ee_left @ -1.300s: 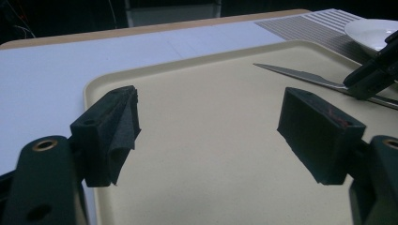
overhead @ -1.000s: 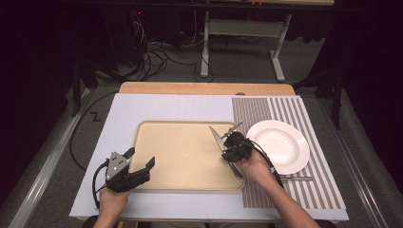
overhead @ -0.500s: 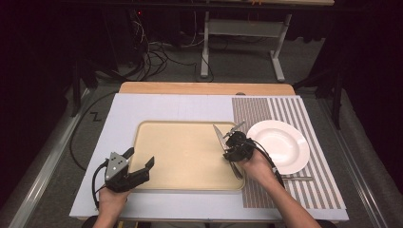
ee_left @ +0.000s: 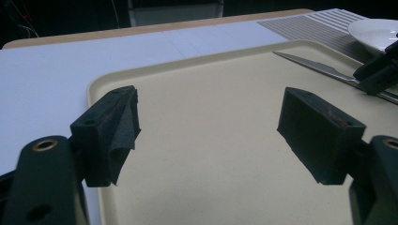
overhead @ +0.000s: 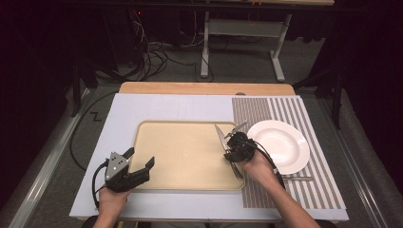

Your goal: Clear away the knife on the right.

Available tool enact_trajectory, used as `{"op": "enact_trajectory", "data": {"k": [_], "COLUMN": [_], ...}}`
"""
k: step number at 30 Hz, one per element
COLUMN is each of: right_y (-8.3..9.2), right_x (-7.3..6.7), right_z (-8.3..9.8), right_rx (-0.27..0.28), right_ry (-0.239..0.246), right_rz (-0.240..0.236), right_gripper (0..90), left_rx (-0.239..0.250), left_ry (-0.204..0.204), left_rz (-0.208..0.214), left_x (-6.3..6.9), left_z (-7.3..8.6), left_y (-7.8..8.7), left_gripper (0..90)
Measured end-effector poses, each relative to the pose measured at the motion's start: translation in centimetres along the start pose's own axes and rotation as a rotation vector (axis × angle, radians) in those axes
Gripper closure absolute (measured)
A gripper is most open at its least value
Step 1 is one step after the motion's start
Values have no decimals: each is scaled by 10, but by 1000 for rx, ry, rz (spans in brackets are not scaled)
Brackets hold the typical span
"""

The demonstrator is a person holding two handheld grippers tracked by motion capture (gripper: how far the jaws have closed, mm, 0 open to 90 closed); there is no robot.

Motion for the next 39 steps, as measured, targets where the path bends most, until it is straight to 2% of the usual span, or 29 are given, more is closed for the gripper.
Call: {"op": "enact_trajectory", "data": {"k": [7, 15, 21, 24, 28, 34, 39], "right_y": [1, 15, 28, 35, 39, 43, 49], "right_x": [-1, -1, 3, 6, 10, 14, 17], "right_z": [1, 7, 16, 20, 27, 36, 44], "right_rx": [17, 94, 162, 205, 236, 254, 292], "right_ry": [0, -8, -25, -28, -55, -75, -83], "right_rz": [-26, -17, -19, 5, 6, 13, 15], "right_gripper": [588, 503, 481, 448, 446, 445, 442], "left_rx": [0, -2, 0, 6, -4, 4, 4], "left_ry": [1, 0, 0, -6, -2, 1, 7], "left_rz": [-1, 1, -1, -5, -1, -3, 2], "left_x": [0, 0, 0, 0, 0, 0, 1], "left_z": [0, 0, 0, 0, 0, 0, 0], "left_y": [0, 0, 0, 0, 0, 1, 1], "left_gripper": [220, 218, 216, 224, 224, 225, 226]}}
Point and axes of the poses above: each handheld gripper's, and its own axes: y roughly backward along the jaws, z roughly out of its underside, x roughly to its right, the point moved 4 cm from there along -y, roughly forward along the jaws, and after that the axes turned 1 degree about y, right-handed, at the moved point
